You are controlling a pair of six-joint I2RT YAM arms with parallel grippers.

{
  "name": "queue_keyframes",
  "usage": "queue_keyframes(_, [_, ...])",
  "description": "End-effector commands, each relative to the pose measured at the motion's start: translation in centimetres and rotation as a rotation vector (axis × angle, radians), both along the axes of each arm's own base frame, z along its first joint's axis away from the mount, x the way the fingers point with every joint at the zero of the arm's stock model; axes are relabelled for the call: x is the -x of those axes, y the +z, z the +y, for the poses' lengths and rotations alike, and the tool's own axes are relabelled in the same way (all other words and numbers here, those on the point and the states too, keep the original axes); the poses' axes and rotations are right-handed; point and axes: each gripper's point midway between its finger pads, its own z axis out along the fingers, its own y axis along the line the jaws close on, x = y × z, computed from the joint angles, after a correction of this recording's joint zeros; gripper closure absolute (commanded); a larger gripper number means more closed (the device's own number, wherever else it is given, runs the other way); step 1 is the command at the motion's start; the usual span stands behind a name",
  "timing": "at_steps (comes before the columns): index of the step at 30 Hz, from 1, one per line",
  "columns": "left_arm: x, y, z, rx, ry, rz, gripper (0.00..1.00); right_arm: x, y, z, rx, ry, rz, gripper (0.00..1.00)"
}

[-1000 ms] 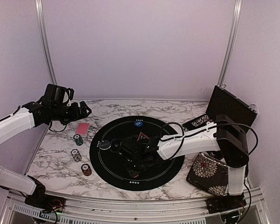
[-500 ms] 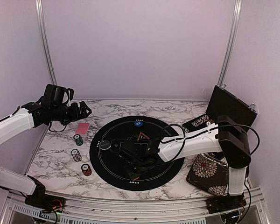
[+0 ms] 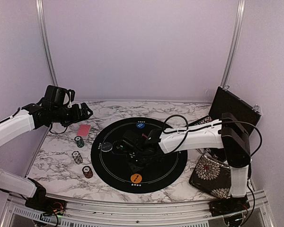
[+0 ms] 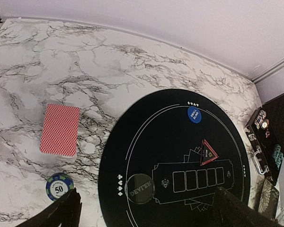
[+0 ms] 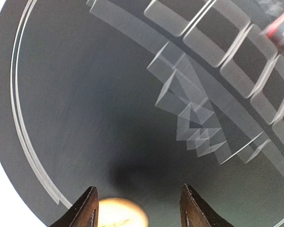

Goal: Distribute texas hold em gaming equipment
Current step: Move the big blind button to the big blind area, then move the all-in button to the poker table mat.

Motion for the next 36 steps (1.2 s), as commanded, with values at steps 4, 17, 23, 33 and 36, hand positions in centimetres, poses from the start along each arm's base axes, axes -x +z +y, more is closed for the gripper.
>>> queue_keyframes(4, [-1.2, 1.2, -0.1, -0.002, 0.004, -0.037, 0.01, -11.7, 4.0, -2.1, 0.003, -0.111, -0.174, 0.43])
queue_keyframes(17, [-1.9, 1.2, -0.1, -0.002, 0.023, -0.03, 0.01, -22.1, 1.6, -4.2, -0.036, -0.171, -0.164, 0.4])
queue_keyframes(23, [-2.1, 1.1, -0.2, 0.002, 0.028, -0.025, 0.01, -22.5, 0.4, -3.0, -0.058, -0.148, -0.141, 0.4])
queue_keyframes(33, [-2.1, 0.9, -0.2, 0.003, 0.029, -0.019, 0.01, -20.1, -1.8, -6.0, 0.013, -0.177, -0.107, 0.5])
queue_keyframes(36, [-2.1, 0.8, -0.3, 0.007, 0.028, -0.014, 0.01, -18.8, -2.2, -7.7, 0.049, -0.194, -0.099, 0.52])
